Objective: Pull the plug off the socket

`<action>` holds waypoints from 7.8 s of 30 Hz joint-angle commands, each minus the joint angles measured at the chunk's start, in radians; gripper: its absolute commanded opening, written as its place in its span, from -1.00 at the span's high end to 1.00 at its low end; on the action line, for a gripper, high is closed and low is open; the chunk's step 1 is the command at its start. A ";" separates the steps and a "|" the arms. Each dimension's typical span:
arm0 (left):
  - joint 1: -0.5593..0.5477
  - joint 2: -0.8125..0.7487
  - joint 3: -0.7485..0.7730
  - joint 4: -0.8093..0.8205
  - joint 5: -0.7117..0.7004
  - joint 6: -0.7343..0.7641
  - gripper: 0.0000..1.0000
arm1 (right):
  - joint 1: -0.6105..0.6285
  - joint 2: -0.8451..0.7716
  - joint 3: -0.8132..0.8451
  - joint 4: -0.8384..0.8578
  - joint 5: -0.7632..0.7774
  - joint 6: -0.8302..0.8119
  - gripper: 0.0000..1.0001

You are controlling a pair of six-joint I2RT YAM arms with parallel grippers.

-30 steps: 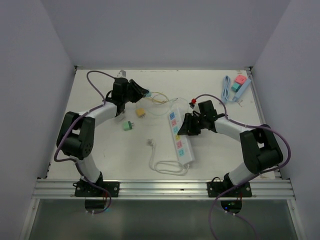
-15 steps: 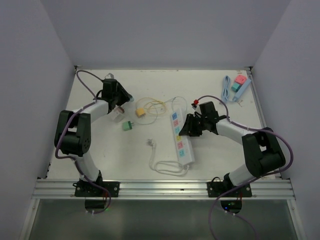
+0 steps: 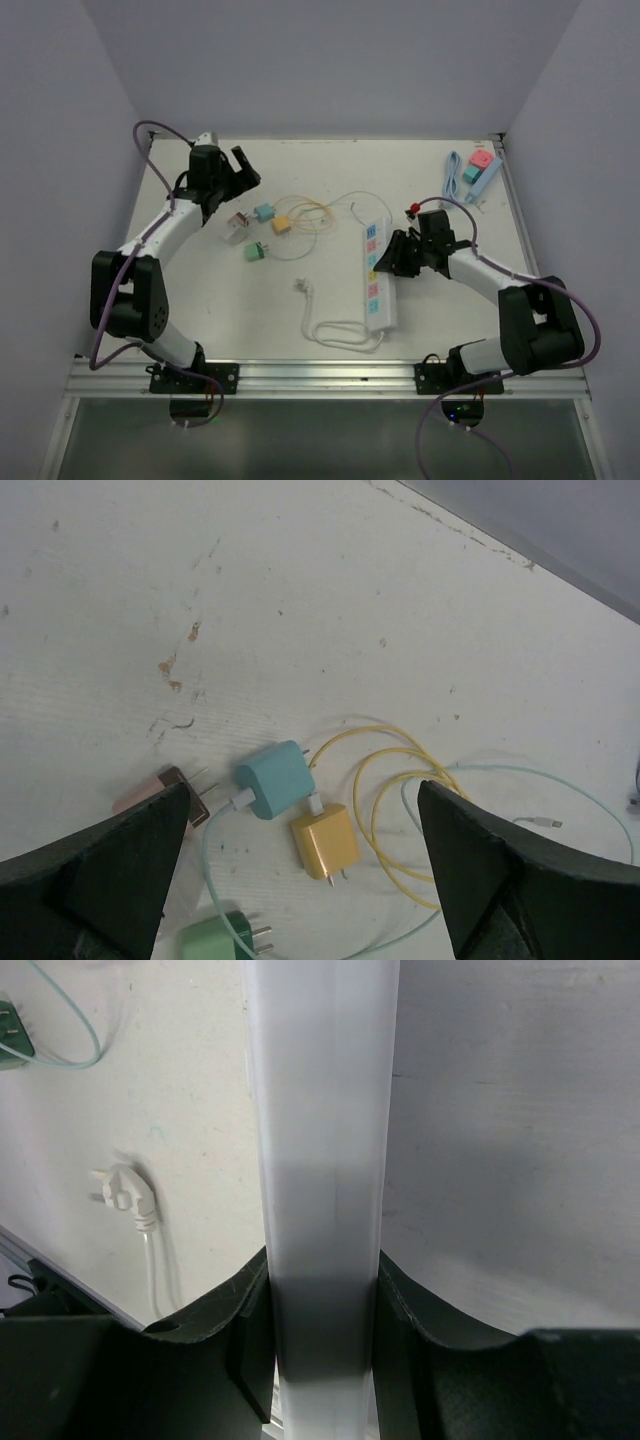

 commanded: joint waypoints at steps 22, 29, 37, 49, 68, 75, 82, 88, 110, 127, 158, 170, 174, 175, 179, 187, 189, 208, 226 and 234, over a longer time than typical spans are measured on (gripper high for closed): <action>0.007 -0.561 -0.412 0.017 -0.123 0.311 -0.99 | -0.042 -0.437 -0.134 -0.057 0.197 0.030 1.00; 0.007 -0.576 -0.451 0.083 -0.118 0.327 -0.99 | -0.129 -0.263 -0.122 0.001 0.135 0.016 1.00; 0.002 -0.598 -0.492 0.119 -0.121 0.344 -0.99 | -0.254 -0.137 -0.083 -0.006 0.052 -0.007 0.77; -0.030 -0.578 -0.485 0.119 -0.160 0.353 -0.99 | -0.254 -0.293 0.073 -0.274 0.376 -0.056 -0.64; -0.039 -0.562 -0.477 0.142 -0.206 0.346 -0.99 | 0.609 0.101 0.406 -0.315 0.398 -0.136 -0.67; -0.039 -0.568 -0.479 0.139 -0.223 0.344 -0.98 | 0.711 0.346 0.584 -0.435 0.443 -0.171 -0.62; -0.039 -0.576 -0.477 0.137 -0.235 0.346 -0.98 | 0.737 0.446 0.595 -0.445 0.466 -0.159 -0.13; -0.039 -0.576 -0.479 0.137 -0.238 0.346 -0.98 | 0.737 0.446 0.508 -0.421 0.519 -0.147 0.56; -0.041 -0.593 -0.483 0.137 -0.239 0.338 -0.98 | 0.130 0.103 0.210 -0.491 0.750 -0.021 0.82; -0.121 -0.648 -0.501 0.137 -0.292 0.337 -0.98 | -0.138 0.159 0.640 -0.484 0.837 0.083 -0.39; -0.165 -0.595 -0.483 0.103 -0.318 0.355 -0.98 | -0.446 0.853 1.177 -0.290 0.702 0.043 -0.29; -0.141 -0.584 -0.479 0.113 -0.281 0.347 -0.98 | -0.412 0.841 1.199 -0.249 0.535 -0.029 0.99; -0.137 -0.584 -0.480 0.113 -0.269 0.344 -0.98 | -0.326 0.822 1.190 -0.218 0.466 -0.053 1.00; -0.137 -0.585 -0.480 0.113 -0.267 0.343 -0.98 | -0.312 0.821 1.190 -0.217 0.454 -0.053 1.00; -0.137 -0.588 -0.480 0.113 -0.252 0.338 -0.98 | -0.222 0.796 1.158 -0.201 0.421 -0.058 1.00; -0.137 -0.602 -0.485 0.116 -0.212 0.320 -0.99 | -0.027 0.606 0.848 -0.137 0.405 -0.061 1.00; -0.137 -0.607 -0.485 0.119 -0.197 0.315 -0.98 | 0.031 0.518 0.717 -0.109 0.405 -0.059 1.00; -0.271 -0.447 -0.361 0.189 0.144 0.030 -0.98 | 0.219 -0.141 -0.089 0.197 0.316 0.129 1.00; -0.582 -0.012 0.009 0.104 0.078 -0.308 -0.89 | 0.219 -0.244 -0.100 0.268 0.224 0.123 1.00; -0.608 0.109 0.071 0.103 0.104 -0.363 -0.82 | 0.219 -0.258 -0.065 0.294 0.236 0.151 1.00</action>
